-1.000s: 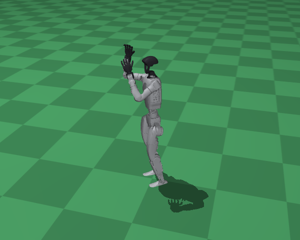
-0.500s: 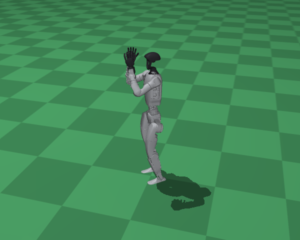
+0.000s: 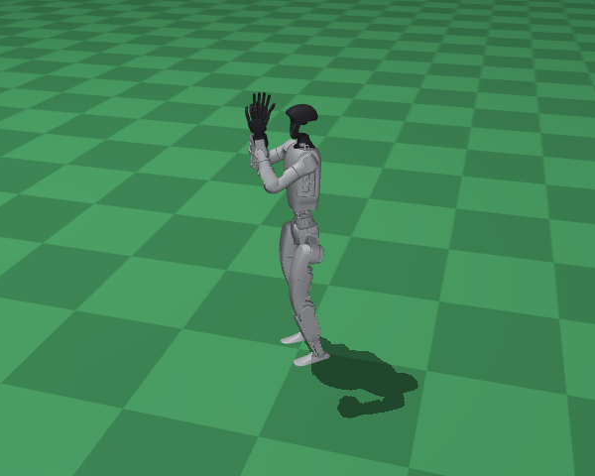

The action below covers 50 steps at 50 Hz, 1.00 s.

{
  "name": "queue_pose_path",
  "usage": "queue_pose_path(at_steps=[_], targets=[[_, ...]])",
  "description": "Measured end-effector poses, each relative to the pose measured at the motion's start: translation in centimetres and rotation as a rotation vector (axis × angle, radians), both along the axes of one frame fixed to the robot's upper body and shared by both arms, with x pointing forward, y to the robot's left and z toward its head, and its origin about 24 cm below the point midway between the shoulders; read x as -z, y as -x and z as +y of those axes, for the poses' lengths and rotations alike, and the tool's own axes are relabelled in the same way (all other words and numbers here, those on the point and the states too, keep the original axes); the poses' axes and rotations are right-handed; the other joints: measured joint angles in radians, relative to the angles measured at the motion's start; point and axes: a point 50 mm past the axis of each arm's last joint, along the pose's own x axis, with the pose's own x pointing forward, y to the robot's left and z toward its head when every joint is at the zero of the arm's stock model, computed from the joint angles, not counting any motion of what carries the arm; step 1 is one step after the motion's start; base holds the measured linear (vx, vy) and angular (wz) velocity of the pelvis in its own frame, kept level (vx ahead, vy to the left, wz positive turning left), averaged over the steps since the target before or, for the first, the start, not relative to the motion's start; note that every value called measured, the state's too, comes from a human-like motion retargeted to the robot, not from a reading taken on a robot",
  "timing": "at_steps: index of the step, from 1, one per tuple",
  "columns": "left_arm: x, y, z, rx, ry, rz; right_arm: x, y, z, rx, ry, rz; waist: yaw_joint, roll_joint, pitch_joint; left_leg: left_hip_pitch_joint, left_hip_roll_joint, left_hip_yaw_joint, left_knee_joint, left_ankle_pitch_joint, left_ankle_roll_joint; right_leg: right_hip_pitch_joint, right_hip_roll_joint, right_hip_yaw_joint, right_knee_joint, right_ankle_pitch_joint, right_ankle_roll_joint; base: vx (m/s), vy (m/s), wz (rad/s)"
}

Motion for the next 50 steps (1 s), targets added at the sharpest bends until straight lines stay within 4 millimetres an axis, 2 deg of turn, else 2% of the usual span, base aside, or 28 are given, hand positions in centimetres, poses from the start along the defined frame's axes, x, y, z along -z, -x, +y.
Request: queue_pose_path(at_steps=[3,5,10,12,16,18,21,23,31,37,40,45,50], targets=[[-0.2,0.0,0.1,-0.005,0.011,-0.004,-0.1,0.0,-0.1,-0.012,-0.004,0.002,0.001,-0.005,0.001,0.012,-0.006,0.004,-0.030,0.014,0.001,-0.001,-0.005,0.003,-0.005,0.003,0.001,0.00,0.00,0.00],[0.6,-0.3,-0.1,0.000,0.012,0.028,0.5,-0.5,0.0,-0.029,-0.010,0.035,-0.001,-0.003,0.000,-0.009,0.008,0.004,0.037,-0.004,0.003,0.004,0.002,0.001,0.009,0.011,0.000,-0.03,0.01,-0.02],[0.0,-0.1,0.2,-0.017,0.021,0.011,0.0,-0.2,-0.1,-0.052,-0.009,0.021,0.004,-0.006,-0.001,0.014,-0.005,0.007,-0.028,0.010,0.005,0.003,-0.004,0.010,-0.010,0.007,0.001,0.01,0.00,-0.01],[0.7,-0.3,0.2,-0.015,0.021,0.038,0.6,-0.6,-0.1,-0.071,-0.015,0.050,0.001,-0.001,-0.002,-0.005,0.008,0.006,0.035,-0.009,0.005,0.010,0.003,0.008,-0.001,0.014,-0.001,-0.03,0.01,-0.01],[0.1,-0.2,0.5,-0.032,0.028,0.021,0.2,-0.4,0.0,-0.093,-0.009,0.036,0.000,0.001,-0.002,0.015,-0.003,0.007,-0.023,0.005,0.006,0.010,-0.002,0.015,-0.018,0.011,-0.002,0.01,0.00,0.00],[0.8,-0.4,0.4,-0.032,0.030,0.047,0.6,-0.7,0.0,-0.110,-0.012,0.062,-0.005,0.005,-0.002,0.002,0.006,0.007,0.025,-0.005,0.006,0.017,0.002,0.013,-0.011,0.021,-0.004,-0.03,0.01,0.00],[0.4,-0.2,0.7,-0.046,0.038,0.029,0.3,-0.5,0.0,-0.118,-0.015,0.047,-0.006,0.011,-0.003,0.013,0.000,0.007,-0.008,-0.004,0.004,0.018,0.001,0.018,-0.023,0.015,-0.004,0.02,0.00,0.00],[0.9,-0.4,0.7,-0.050,0.040,0.049,0.7,-0.8,0.0,-0.130,-0.025,0.067,-0.012,0.016,-0.002,0.001,0.009,0.007,0.035,-0.013,0.004,0.024,0.006,0.016,-0.018,0.025,-0.006,0.00,0.00,0.00],[0.5,-0.1,1.3,-0.096,0.046,0.018,0.3,-0.5,0.0,-0.116,-0.033,0.037,-0.027,0.031,0.001,0.015,0.004,0.013,-0.002,-0.012,0.001,0.025,0.003,0.024,-0.032,0.020,-0.004,0.01,0.00,0.00],[1.2,0.0,1.5,-0.110,0.057,0.032,0.8,-0.8,0.1,-0.104,-0.047,0.049,-0.044,0.044,0.005,-0.001,0.018,0.015,0.056,-0.030,-0.002,0.033,0.011,0.025,-0.024,0.029,-0.006,0.00,0.00,0.00],[0.6,0.3,1.8,-0.124,0.069,0.004,0.2,-0.5,0.0,-0.086,-0.046,0.018,-0.049,0.044,0.006,0.022,0.005,0.023,-0.013,-0.011,-0.002,0.027,0.003,0.032,-0.035,0.022,-0.004,0.02,0.00,-0.01],[1.3,0.3,2.0,-0.128,0.089,0.020,0.8,-0.8,0.2,-0.071,-0.053,0.030,-0.064,0.051,0.010,0.002,0.019,0.026,0.051,-0.027,-0.006,0.034,0.009,0.030,-0.027,0.035,-0.004,-0.01,0.00,0.00],[0.6,0.8,2.5,-0.146,0.120,-0.021,0.3,-0.4,0.2,-0.039,-0.047,-0.008,-0.072,0.056,0.011,0.014,0.013,0.033,0.004,-0.021,-0.011,0.026,0.007,0.034,-0.037,0.027,-0.001,0.00,0.00,0.00]])
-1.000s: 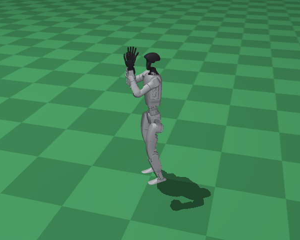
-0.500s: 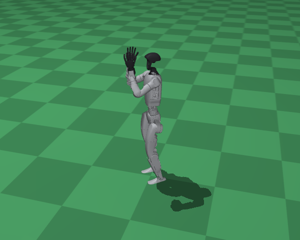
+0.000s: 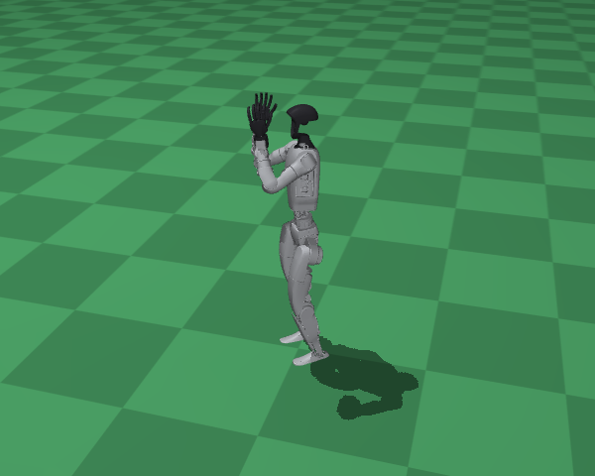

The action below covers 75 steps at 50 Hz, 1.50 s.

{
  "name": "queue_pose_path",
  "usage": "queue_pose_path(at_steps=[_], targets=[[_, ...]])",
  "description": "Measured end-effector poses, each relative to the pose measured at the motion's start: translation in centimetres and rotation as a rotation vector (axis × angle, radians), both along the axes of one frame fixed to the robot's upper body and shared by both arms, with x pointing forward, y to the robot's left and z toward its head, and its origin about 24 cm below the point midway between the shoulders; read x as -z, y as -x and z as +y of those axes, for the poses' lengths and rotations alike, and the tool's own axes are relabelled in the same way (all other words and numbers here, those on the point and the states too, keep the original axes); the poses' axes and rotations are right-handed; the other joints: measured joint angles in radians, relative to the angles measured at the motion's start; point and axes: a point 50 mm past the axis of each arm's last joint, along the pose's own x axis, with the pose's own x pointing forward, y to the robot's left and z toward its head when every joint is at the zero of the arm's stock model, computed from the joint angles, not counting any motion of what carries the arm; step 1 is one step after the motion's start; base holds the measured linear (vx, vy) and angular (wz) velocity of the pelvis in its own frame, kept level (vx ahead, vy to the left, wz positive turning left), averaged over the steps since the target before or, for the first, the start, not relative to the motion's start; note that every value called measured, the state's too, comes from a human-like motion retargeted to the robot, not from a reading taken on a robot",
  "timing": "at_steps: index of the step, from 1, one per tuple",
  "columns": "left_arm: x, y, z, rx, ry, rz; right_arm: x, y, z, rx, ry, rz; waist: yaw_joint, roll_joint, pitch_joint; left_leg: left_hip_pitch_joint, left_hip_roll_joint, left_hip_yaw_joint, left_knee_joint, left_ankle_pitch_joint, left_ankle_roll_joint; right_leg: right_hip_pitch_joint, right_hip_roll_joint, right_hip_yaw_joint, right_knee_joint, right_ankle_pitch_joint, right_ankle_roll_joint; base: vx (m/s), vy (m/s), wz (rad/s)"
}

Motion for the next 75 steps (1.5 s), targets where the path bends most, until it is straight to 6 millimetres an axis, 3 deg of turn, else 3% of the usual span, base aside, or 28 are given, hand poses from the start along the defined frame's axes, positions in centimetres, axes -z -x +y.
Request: queue_pose_path(at_steps=[20,25,28,30,37,45,47,50,52,55,57,61,75], targets=[[-0.4,1.7,0.8,-0.028,0.111,-0.108,0.2,0.7,-0.9,0.101,-0.053,-0.076,-0.040,-0.008,-0.008,-0.007,-0.003,0.010,-0.031,0.011,-0.013,-0.023,-0.006,-0.008,0.006,0.001,0.009,0.00,0.00,0.00],[0.9,2.3,0.9,-0.021,0.150,-0.111,1.0,1.0,-1.5,0.129,-0.088,-0.100,-0.041,-0.023,-0.007,-0.016,-0.001,0.002,0.006,0.007,-0.014,-0.023,-0.008,-0.021,0.032,0.000,0.009,0.00,0.00,0.00],[3.3,2.6,1.4,-0.038,0.180,-0.061,3.6,1.7,-0.4,0.040,-0.083,-0.071,-0.029,-0.023,0.006,-0.034,0.013,-0.008,0.064,-0.026,-0.017,-0.024,0.004,-0.028,0.058,-0.015,0.006,0.02,0.00,0.01],[3.7,2.8,2.0,-0.074,0.195,-0.066,5.4,1.8,0.2,-0.005,-0.086,-0.016,-0.020,-0.026,0.020,-0.017,0.004,-0.007,0.014,-0.021,-0.017,-0.030,0.001,-0.025,0.054,-0.029,0.006,0.09,0.01,0.03],[10.2,1.1,3.9,-0.264,0.141,0.218,11.6,0.4,-2.2,0.184,-0.187,0.258,-0.017,-0.055,0.043,0.025,-0.011,-0.019,-0.004,-0.032,-0.006,-0.011,-0.012,-0.035,0.094,-0.066,0.004,0.08,0.02,0.10],[22.3,0.9,4.8,-0.406,-0.217,0.749,23.6,-0.8,-5.2,0.498,-0.057,0.876,0.042,-0.097,0.094,0.127,-0.033,-0.038,-0.035,-0.062,0.007,0.075,-0.024,-0.033,0.100,-0.120,0.004,0.11,0.00,0.07],[25.7,2.1,4.8,-0.412,-0.316,0.890,27.2,0.1,-5.3,0.526,0.026,1.060,0.059,-0.107,0.109,0.159,-0.035,-0.041,-0.010,-0.070,0.009,0.115,-0.030,-0.040,0.112,-0.125,0.005,0.07,0.00,0.09],[28.1,2.7,5.6,-0.449,-0.443,0.983,29.9,0.6,-5.7,0.543,0.155,1.204,0.082,-0.120,0.114,0.209,-0.055,-0.043,-0.107,-0.043,0.011,0.138,-0.040,-0.038,0.073,-0.130,0.006,0.08,-0.01,0.02],[30.3,4.3,5.4,-0.449,-0.509,1.076,32.2,2.2,-5.3,0.529,0.242,1.321,0.090,-0.127,0.130,0.240,-0.056,-0.045,-0.077,-0.047,0.011,0.180,-0.048,-0.048,0.085,-0.130,0.005,0.00,0.00,0.00],[31.3,4.8,6.2,-0.480,-0.585,1.107,33.2,2.6,-5.5,0.524,0.359,1.366,0.101,-0.135,0.130,0.270,-0.069,-0.047,-0.158,-0.025,0.013,0.189,-0.052,-0.047,0.050,-0.131,0.004,0.06,-0.01,0.02],[32.7,6.3,5.8,-0.462,-0.633,1.169,34.5,4.0,-5.1,0.499,0.433,1.430,0.101,-0.138,0.147,0.295,-0.069,-0.045,-0.132,-0.026,0.012,0.225,-0.058,-0.056,0.058,-0.125,0.005,0.00,0.00,0.00],[33.1,6.7,6.1,-0.451,-0.738,1.161,34.7,4.2,-5.1,0.470,0.579,1.420,0.100,-0.142,0.143,0.312,-0.078,-0.043,-0.218,0.002,0.011,0.218,-0.059,-0.056,0.020,-0.121,0.007,0.03,0.00,0.00],[34.3,9.0,4.5,-0.270,-1.070,1.070,35.8,5.3,-3.2,0.291,1.029,1.296,0.076,-0.153,0.158,0.338,-0.088,-0.007,-0.334,0.083,0.001,0.193,-0.068,-0.053,0.004,-0.095,0.010,0.00,0.00,0.00]])
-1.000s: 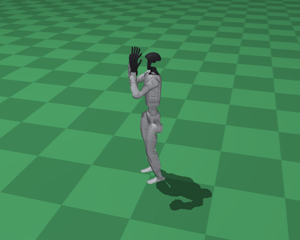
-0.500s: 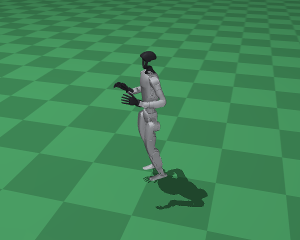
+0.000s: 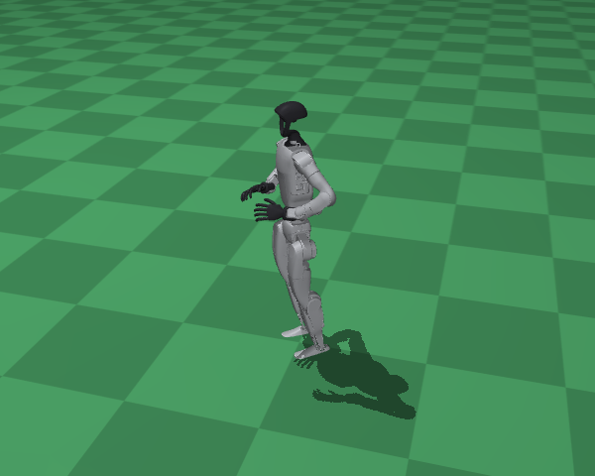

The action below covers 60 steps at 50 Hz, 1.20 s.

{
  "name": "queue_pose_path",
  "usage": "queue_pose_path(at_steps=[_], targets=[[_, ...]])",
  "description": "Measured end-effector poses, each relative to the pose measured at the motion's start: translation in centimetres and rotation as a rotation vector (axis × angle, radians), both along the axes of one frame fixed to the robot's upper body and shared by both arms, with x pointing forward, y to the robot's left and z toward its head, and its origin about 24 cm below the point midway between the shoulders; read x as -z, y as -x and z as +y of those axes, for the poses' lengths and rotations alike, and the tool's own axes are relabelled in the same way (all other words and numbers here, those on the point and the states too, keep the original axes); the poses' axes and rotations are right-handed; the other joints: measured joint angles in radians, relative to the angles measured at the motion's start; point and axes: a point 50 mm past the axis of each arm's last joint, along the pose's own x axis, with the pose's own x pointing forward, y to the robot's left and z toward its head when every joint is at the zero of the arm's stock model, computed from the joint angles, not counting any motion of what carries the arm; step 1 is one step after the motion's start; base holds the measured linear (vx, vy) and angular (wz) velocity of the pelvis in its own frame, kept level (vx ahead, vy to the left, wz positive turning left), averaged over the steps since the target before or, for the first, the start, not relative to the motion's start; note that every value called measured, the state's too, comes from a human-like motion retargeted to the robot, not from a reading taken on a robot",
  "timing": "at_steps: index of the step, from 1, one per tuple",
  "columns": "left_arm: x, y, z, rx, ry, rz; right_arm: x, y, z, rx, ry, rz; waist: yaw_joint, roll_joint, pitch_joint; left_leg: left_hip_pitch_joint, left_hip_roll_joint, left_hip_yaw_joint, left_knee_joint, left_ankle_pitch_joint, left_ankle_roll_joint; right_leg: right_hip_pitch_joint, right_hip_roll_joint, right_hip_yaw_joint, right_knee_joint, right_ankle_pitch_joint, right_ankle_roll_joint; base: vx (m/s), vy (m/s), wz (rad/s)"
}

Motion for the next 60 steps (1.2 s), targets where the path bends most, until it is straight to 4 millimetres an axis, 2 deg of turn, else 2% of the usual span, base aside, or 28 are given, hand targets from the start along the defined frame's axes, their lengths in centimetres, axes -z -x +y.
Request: queue_pose_path(at_steps=[9,20,30,38,49,60], targets=[[0.6,0.5,-0.6,0.053,-0.025,0.011,0.9,0.0,0.4,-0.092,0.065,0.026,-0.016,-0.009,0.006,0.005,-0.002,0.024,-0.065,0.044,-0.004,-0.033,-0.001,0.005,0.006,0.009,0.003,0.00,0.00,0.00],[1.4,1.5,-0.8,0.085,-0.047,0.052,2.7,0.7,-0.5,-0.080,0.167,0.080,-0.036,-0.013,0.007,0.015,-0.007,0.047,-0.126,0.085,-0.004,-0.060,-0.004,0.009,0.016,0.013,0.007,0.00,0.00,0.00],[2.5,2.7,-0.7,0.101,-0.093,0.106,6.2,2.5,-2.4,-0.006,0.322,0.213,-0.049,-0.015,0.006,0.015,-0.012,0.062,-0.127,0.087,-0.002,-0.063,-0.010,0.010,0.015,0.013,0.006,0.00,0.00,0.00],[4.1,4.2,-0.2,0.108,-0.167,0.190,9.7,4.7,-4.2,0.089,0.461,0.372,-0.054,-0.015,0.005,0.024,-0.016,0.072,-0.128,0.086,0.000,-0.057,-0.013,0.009,0.014,0.010,0.006,0.00,0.00,0.00],[8.2,8.8,0.7,0.181,-0.327,0.436,14.3,8.7,-6.1,0.234,0.611,0.641,-0.063,-0.019,0.010,0.043,-0.019,0.080,-0.129,0.084,-0.001,-0.045,-0.016,0.010,0.021,-0.002,0.006,0.00,0.00,0.00],[12.9,15.5,1.4,0.296,-0.496,0.802,17.4,11.3,-6.7,0.429,0.655,0.905,-0.073,-0.032,0.019,0.055,-0.024,0.082,-0.130,0.086,0.001,-0.044,-0.022,0.002,0.032,-0.014,0.012,0.00,0.00,0.00]])
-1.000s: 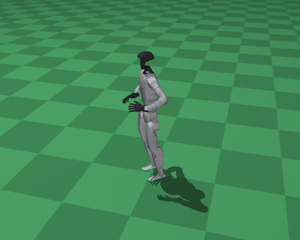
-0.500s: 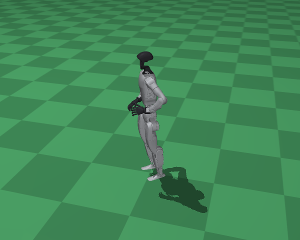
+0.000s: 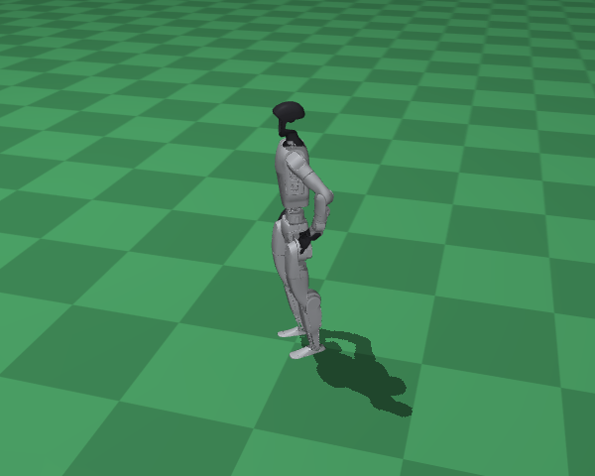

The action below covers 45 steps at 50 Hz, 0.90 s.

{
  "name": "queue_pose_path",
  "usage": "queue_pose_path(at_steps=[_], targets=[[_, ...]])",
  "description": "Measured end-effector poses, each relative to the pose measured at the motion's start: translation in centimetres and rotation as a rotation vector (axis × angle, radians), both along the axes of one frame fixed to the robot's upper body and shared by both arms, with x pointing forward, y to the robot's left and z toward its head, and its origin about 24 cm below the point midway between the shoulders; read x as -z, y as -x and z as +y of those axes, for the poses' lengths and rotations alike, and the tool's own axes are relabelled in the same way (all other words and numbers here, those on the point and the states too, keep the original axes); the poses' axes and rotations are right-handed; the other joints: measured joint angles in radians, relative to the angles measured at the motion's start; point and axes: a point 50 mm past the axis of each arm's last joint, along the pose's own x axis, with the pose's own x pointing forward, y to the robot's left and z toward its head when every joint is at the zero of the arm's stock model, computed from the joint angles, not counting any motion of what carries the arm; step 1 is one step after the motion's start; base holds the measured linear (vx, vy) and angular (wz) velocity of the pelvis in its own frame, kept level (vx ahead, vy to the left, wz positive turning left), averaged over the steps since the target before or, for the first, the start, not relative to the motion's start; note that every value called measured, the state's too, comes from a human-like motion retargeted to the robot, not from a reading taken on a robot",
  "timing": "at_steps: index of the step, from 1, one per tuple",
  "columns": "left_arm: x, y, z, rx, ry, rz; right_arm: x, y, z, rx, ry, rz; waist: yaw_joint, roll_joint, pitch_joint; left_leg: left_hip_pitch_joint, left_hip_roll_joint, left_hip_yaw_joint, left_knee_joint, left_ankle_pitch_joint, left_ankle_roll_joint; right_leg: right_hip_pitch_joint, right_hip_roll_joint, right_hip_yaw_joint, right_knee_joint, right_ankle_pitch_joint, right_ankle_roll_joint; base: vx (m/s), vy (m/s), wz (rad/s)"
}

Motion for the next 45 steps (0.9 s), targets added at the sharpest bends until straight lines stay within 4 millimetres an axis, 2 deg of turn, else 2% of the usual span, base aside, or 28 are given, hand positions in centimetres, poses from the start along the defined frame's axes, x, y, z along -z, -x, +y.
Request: queue_pose_path(at_steps=[5,10,15,17,20,23,30,36,40,45], targets=[[1.9,3.4,0.7,0.008,-0.107,0.194,0.8,0.5,0.0,0.127,0.022,0.057,-0.005,-0.007,0.005,0.002,-0.002,0.001,0.000,0.001,0.003,-0.001,-0.002,-0.004,0.002,-0.003,0.004,0.00,0.00,0.00],[3.4,5.8,1.2,-0.047,-0.205,0.344,1.5,0.6,0.2,0.256,0.024,0.091,-0.008,-0.013,0.008,0.003,-0.004,0.000,0.000,0.002,0.006,-0.002,-0.004,-0.008,0.002,-0.006,0.005,0.00,0.00,0.00],[4.3,7.0,1.8,-0.164,-0.298,0.432,1.9,-0.9,0.9,0.371,-0.005,0.068,-0.005,-0.017,0.011,0.006,-0.005,-0.003,0.001,0.002,0.010,-0.002,-0.005,-0.012,0.003,-0.008,0.003,0.00,0.00,0.00],[4.8,6.4,2.5,-0.230,-0.346,0.427,1.9,-1.8,1.1,0.415,-0.018,0.045,-0.003,-0.019,0.012,0.007,-0.005,-0.004,0.002,0.002,0.012,-0.002,-0.005,-0.014,0.003,-0.008,0.002,0.00,0.00,0.00],[5.5,4.4,3.1,-0.353,-0.398,0.375,1.9,-3.3,1.2,0.479,-0.040,0.000,0.006,-0.022,0.015,0.007,-0.005,-0.006,0.002,0.001,0.018,-0.001,-0.005,-0.016,0.001,-0.005,0.001,0.00,0.00,0.00],[6.1,1.5,3.5,-0.506,-0.428,0.283,1.6,-5.1,1.2,0.535,-0.065,-0.057,0.020,-0.023,0.017,0.005,-0.006,-0.008,0.003,0.001,0.024,0.001,-0.005,-0.017,-0.009,0.004,0.002,0.00,0.00,0.00],[6.1,-7.9,3.5,-0.842,-0.375,-0.008,0.6,-9.6,1.1,0.589,-0.128,-0.192,0.062,-0.023,0.023,-0.002,-0.009,-0.008,0.005,0.003,0.034,0.019,-0.005,-0.017,-0.067,0.043,0.006,0.00,0.00,0.00],[4.6,-14.9,2.2,-0.966,-0.244,-0.195,-0.3,-12.8,1.4,0.586,-0.187,-0.257,0.089,-0.022,0.033,-0.013,-0.008,-0.003,0.027,-0.006,0.033,0.033,-0.005,-0.015,-0.106,0.068,0.011,0.00,0.00,0.00],[4.0,-17.3,1.4,-0.993,-0.187,-0.229,-0.5,-13.7,2.0,0.592,-0.231,-0.256,0.099,-0.023,0.039,-0.022,-0.006,0.004,0.046,-0.017,0.032,0.031,-0.004,-0.013,-0.107,0.070,0.016,0.00,0.00,0.00],[4.1,-17.6,1.3,-1.001,-0.183,-0.200,-0.3,-14.0,2.9,0.585,-0.268,-0.225,0.103,-0.025,0.043,-0.034,-0.001,0.009,0.083,-0.039,0.032,0.032,-0.002,-0.008,-0.107,0.070,0.023,0.00,0.00,0.00]])
